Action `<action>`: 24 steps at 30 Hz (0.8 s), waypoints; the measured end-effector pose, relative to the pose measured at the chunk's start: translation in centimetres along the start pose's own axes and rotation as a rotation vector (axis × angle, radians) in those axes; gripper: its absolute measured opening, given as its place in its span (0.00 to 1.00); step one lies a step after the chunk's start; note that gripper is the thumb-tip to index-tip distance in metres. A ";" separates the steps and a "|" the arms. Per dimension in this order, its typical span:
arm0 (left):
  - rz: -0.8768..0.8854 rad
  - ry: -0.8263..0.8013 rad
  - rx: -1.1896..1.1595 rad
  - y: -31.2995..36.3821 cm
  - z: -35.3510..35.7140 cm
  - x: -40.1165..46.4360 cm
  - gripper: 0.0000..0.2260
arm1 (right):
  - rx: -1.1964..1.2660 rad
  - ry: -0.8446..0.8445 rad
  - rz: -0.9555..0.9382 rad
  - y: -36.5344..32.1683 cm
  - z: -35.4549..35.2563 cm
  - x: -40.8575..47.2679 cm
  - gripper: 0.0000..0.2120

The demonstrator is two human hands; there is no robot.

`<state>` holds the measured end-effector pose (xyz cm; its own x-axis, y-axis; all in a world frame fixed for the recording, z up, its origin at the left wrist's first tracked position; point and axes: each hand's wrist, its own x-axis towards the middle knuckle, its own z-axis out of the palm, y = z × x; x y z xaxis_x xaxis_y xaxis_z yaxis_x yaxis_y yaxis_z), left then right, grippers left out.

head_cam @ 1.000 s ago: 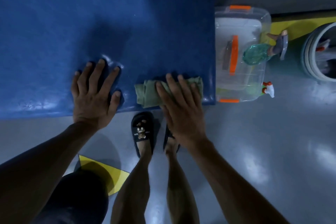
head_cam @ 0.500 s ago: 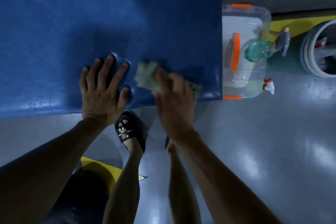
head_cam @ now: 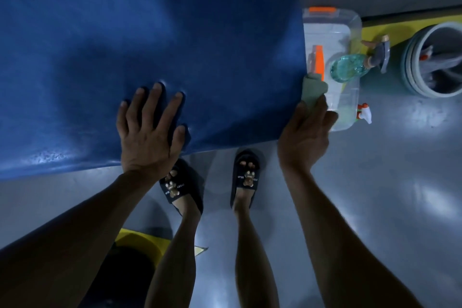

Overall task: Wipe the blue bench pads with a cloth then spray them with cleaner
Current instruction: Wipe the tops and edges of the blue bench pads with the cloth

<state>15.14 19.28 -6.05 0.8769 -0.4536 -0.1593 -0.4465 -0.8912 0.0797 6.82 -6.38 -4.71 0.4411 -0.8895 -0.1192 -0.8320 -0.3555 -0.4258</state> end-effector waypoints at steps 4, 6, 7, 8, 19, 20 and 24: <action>0.015 -0.014 -0.010 -0.1 -0.2 -0.1 0.27 | -0.005 -0.202 -0.304 -1.3 -0.1 -6.0 0.29; 0.013 -0.027 -0.017 -0.2 -0.3 -0.1 0.27 | -0.070 -0.255 -0.522 -0.3 -1.0 -5.1 0.29; 0.011 -0.037 -0.019 -0.2 -0.4 -0.1 0.27 | -0.107 -0.256 -0.579 0.6 -1.5 -3.5 0.29; 0.010 -0.044 -0.017 -0.2 -0.5 -0.1 0.27 | -0.141 -0.242 -0.570 1.5 -2.1 -1.7 0.29; 0.094 0.006 -0.181 -2.9 -4.2 0.5 0.24 | 0.010 -0.096 -0.297 -2.0 -1.4 -2.1 0.27; 0.082 0.020 -0.166 -3.8 -4.4 1.2 0.24 | -0.033 -0.070 -0.446 -2.2 -1.2 -3.0 0.26; 0.029 0.022 -0.079 -7.2 -3.4 3.2 0.24 | -0.194 -0.025 -0.690 -2.5 -0.1 -2.9 0.23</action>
<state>21.80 24.19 -3.76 0.8681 -0.4781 -0.1338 -0.4568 -0.8747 0.1619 7.61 -2.99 -3.17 0.8940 -0.4373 0.0978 -0.4044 -0.8813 -0.2447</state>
